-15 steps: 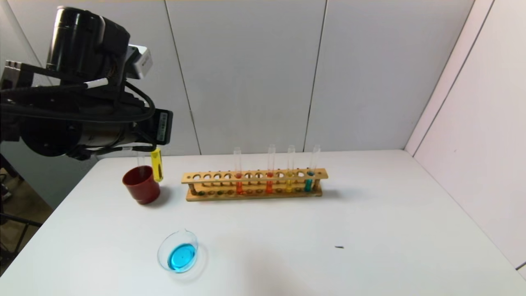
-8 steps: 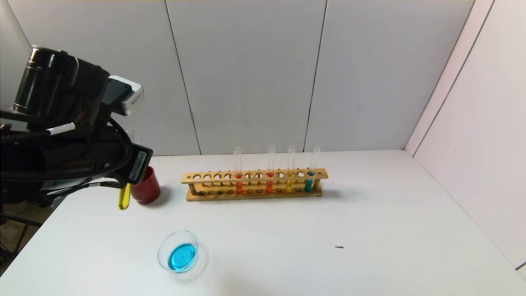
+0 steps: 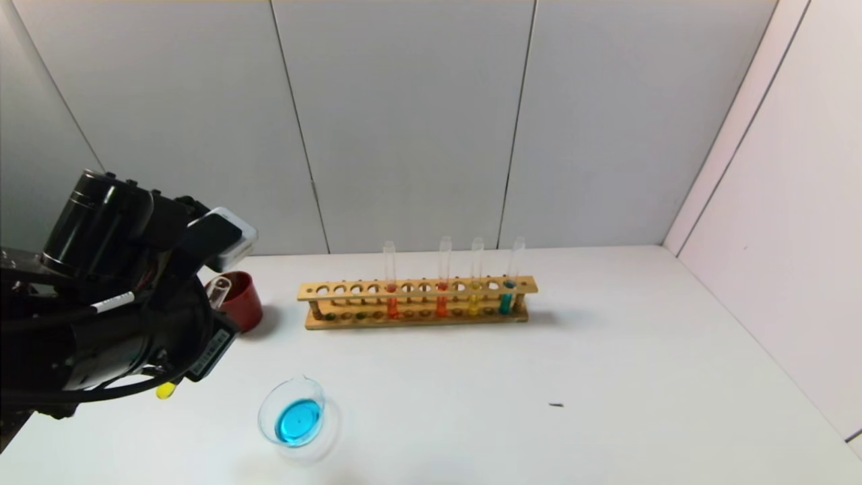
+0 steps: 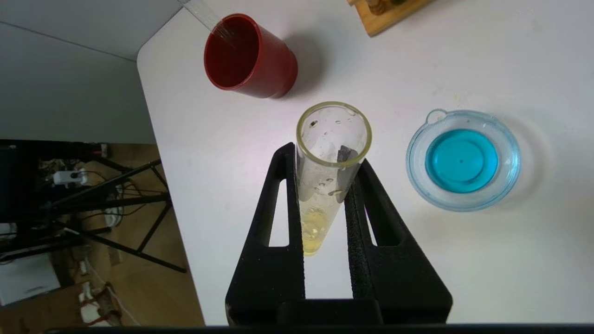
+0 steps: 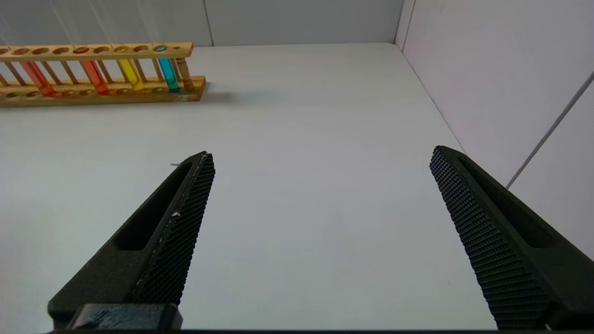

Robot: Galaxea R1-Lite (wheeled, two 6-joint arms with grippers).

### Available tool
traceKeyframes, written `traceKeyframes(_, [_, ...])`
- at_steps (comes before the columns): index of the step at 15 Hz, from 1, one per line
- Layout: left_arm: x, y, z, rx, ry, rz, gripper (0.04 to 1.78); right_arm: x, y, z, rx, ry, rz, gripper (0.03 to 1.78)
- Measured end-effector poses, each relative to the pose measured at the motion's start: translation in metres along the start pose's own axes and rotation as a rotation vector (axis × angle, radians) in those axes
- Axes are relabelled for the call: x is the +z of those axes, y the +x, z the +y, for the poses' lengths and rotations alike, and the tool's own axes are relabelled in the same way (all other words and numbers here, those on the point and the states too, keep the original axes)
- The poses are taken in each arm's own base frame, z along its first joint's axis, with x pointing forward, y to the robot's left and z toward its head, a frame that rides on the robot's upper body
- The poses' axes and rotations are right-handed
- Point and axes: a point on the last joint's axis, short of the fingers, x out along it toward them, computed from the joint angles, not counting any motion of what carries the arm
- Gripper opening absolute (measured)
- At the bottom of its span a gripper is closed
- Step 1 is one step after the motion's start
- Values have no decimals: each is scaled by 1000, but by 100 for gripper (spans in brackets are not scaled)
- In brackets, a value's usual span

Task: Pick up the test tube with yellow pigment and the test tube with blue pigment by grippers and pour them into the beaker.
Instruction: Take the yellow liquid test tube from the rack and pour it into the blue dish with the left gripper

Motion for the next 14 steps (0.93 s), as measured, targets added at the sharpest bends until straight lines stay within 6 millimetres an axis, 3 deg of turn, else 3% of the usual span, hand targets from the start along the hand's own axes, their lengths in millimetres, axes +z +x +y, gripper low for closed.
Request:
traceKeyframes(8, [-36, 18, -18, -52, 311, 140, 31, 0, 0, 0, 0, 0, 0, 170])
traceKeyframes(14, [-46, 33, -28, -94, 422, 220, 31, 0, 0, 0, 0, 0, 0, 170])
